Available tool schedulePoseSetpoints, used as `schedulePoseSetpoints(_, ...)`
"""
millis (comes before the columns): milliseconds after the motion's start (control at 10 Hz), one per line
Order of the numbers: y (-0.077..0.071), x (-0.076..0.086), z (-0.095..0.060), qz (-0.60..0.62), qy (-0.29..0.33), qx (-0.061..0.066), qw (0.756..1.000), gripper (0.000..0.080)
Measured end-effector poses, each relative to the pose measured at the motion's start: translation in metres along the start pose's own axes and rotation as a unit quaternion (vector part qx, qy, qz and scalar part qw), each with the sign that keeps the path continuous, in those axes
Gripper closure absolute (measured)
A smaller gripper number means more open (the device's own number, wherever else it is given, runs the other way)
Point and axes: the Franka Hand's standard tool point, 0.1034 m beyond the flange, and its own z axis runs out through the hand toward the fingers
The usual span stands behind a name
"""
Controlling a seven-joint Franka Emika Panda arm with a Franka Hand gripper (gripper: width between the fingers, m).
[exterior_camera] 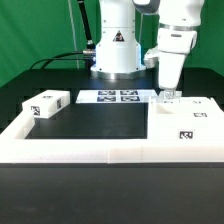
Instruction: Assemble cabinet
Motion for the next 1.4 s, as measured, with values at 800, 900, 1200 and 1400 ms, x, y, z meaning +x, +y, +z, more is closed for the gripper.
schedulePoseSetpoints(800, 0.052, -0.004, -0.052, -0.034, -0.028, -0.009, 0.999, 0.0731)
schedulePoseSetpoints(900, 0.058, -0.002, -0.052, -0.031, -0.026, -0.011, 0.999, 0.0731)
schedulePoseSetpoints(1200, 0.056, -0.003, -0.051, -0.031, -0.027, -0.009, 0.999, 0.0731)
schedulePoseSetpoints(1400, 0.062, -0.006, -0.053, -0.036, -0.029, -0.008, 0.999, 0.0731)
